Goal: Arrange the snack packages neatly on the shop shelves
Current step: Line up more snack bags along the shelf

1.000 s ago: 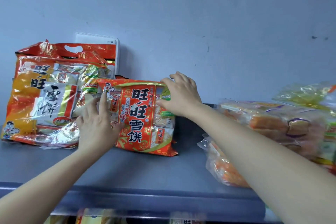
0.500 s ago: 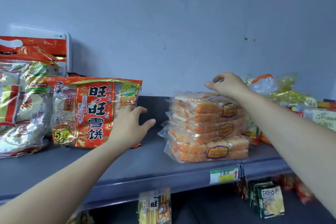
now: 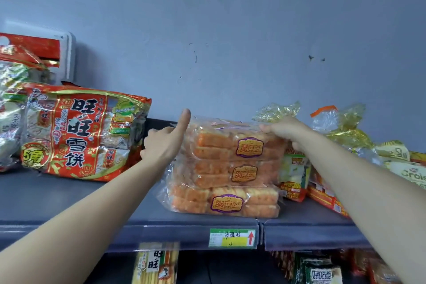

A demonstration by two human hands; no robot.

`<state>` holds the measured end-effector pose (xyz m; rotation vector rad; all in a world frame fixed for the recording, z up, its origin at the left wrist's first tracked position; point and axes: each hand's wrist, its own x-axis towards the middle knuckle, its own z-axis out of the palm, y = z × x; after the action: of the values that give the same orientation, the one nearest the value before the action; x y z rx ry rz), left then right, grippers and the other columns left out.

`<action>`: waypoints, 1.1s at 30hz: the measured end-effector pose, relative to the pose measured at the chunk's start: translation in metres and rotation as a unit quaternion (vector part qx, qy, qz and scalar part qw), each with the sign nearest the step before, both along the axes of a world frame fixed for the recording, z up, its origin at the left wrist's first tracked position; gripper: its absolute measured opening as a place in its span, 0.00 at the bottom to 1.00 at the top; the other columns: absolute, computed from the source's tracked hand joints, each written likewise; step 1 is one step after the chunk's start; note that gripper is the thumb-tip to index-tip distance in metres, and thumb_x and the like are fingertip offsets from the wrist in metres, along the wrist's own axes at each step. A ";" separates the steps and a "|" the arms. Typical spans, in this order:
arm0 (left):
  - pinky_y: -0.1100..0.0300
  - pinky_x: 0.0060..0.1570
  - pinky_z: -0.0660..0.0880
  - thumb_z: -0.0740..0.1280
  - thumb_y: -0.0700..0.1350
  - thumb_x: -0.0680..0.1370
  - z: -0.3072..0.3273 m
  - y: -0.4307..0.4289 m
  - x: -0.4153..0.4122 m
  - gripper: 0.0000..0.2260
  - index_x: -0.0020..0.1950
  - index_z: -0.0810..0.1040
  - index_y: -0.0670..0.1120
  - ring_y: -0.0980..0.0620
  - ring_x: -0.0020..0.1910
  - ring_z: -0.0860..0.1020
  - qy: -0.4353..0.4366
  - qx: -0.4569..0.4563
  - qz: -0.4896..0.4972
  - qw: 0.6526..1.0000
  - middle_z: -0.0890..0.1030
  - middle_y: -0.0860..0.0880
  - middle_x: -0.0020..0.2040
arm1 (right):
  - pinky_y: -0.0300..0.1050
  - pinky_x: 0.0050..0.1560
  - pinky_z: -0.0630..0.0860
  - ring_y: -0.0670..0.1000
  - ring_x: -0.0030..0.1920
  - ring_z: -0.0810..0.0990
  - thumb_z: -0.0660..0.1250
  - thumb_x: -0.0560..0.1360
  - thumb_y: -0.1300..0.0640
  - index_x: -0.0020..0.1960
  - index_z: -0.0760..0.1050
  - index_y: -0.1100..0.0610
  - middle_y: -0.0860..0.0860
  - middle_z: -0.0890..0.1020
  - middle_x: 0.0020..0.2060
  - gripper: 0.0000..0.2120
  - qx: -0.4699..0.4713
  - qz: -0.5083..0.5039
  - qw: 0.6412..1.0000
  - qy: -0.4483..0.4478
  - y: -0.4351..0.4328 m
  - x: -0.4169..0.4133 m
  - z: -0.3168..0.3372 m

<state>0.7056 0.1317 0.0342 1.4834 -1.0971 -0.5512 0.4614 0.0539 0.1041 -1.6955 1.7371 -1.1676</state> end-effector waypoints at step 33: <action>0.60 0.38 0.69 0.73 0.36 0.70 -0.029 -0.176 0.061 0.07 0.44 0.78 0.45 0.50 0.40 0.76 -0.122 0.018 -0.004 0.992 0.80 0.48 0.39 | 0.40 0.32 0.67 0.55 0.43 0.77 0.59 0.75 0.64 0.48 0.78 0.61 0.56 0.81 0.46 0.09 0.027 0.066 0.908 0.413 -0.146 0.053 -0.038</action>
<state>0.7661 -0.0441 0.0049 1.6083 -1.2880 -0.4049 0.5144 -0.0922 0.0659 -2.4310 2.0080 -0.3136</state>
